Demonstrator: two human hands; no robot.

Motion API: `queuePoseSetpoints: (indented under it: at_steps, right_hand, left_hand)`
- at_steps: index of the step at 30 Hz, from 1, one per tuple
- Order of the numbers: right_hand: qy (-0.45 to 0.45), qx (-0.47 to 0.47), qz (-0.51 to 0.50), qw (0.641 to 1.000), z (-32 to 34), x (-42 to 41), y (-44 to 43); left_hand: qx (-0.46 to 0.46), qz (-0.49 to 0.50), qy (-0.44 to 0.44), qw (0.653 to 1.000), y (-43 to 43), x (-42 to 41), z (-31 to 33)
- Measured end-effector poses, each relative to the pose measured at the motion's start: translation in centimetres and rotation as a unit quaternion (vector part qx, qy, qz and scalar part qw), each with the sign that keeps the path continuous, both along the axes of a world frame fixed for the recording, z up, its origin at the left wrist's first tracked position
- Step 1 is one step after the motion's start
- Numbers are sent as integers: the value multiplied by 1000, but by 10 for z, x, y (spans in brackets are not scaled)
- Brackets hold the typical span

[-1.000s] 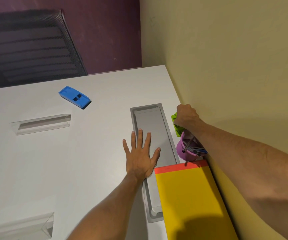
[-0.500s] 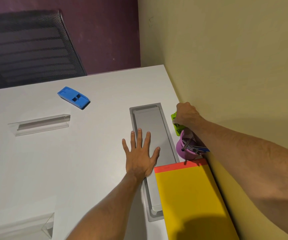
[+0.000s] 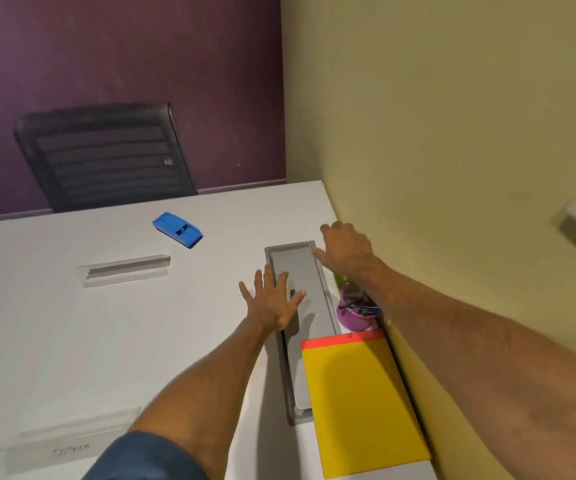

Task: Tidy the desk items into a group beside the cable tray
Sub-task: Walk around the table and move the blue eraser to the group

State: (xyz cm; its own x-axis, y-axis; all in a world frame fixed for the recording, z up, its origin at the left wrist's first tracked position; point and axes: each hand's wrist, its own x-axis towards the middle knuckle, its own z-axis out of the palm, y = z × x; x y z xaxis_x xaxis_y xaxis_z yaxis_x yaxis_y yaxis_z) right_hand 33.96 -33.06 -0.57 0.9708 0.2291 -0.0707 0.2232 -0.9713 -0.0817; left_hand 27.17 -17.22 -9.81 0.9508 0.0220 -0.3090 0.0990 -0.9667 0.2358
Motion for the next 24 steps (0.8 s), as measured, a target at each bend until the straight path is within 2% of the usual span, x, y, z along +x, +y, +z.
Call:
queuePoseSetpoints:
  at_steps: [9,14,24]
  right_hand:
    - [-13,52,34,998,14,-98,37]
    - [-36,62,75,995,37,-132,60]
    - [11,65,157,985,66,-195,140]
  left_hand:
    - [110,-23,-71,991,32,-82,86]
    - [141,18,-91,986,56,-125,111]
    - [193,95,-120,969,128,-212,146]
